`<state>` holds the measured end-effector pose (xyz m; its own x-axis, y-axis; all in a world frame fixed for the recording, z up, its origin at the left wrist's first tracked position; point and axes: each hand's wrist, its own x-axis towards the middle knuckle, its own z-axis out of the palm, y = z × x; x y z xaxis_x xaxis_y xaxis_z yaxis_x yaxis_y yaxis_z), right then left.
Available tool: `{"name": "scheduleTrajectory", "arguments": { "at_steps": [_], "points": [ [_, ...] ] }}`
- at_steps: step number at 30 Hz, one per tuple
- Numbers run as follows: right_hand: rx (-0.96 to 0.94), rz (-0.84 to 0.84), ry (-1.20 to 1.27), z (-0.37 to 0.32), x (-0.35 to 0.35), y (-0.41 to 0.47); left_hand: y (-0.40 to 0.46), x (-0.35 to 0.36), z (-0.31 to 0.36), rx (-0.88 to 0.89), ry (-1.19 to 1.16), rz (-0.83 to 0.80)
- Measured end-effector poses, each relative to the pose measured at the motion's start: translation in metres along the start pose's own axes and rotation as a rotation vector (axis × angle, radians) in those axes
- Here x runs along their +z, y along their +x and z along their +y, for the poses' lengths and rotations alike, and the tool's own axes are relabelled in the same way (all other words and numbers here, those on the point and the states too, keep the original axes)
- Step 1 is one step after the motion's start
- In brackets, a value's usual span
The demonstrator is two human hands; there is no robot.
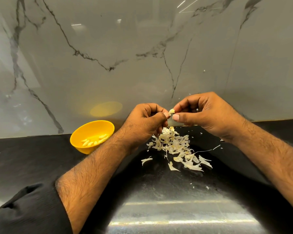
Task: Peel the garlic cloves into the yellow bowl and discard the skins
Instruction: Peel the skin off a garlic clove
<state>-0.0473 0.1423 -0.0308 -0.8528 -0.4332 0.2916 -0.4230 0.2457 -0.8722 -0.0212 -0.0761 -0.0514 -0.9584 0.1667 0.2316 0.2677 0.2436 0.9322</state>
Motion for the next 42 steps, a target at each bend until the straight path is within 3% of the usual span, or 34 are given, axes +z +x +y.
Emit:
{"name": "scheduleTrajectory", "arguments": {
  "at_steps": [8,14,21,42],
  "points": [
    [-0.011,0.037,-0.027,0.0067,0.0012,0.0014,-0.0029,0.0047,0.0003,0.064,0.071,-0.038],
    [0.019,0.044,0.068,0.0055,-0.0007,0.0016,0.0006,-0.0008,-0.0009,0.156,0.104,0.108],
    [0.024,0.034,0.048,0.006,0.0008,0.0013,0.0017,-0.0017,-0.0022,0.22,0.118,0.084],
    [0.095,0.011,0.201,0.0045,0.0013,-0.0004,0.0006,0.0019,-0.0035,0.226,0.149,0.102]
  ]
}}
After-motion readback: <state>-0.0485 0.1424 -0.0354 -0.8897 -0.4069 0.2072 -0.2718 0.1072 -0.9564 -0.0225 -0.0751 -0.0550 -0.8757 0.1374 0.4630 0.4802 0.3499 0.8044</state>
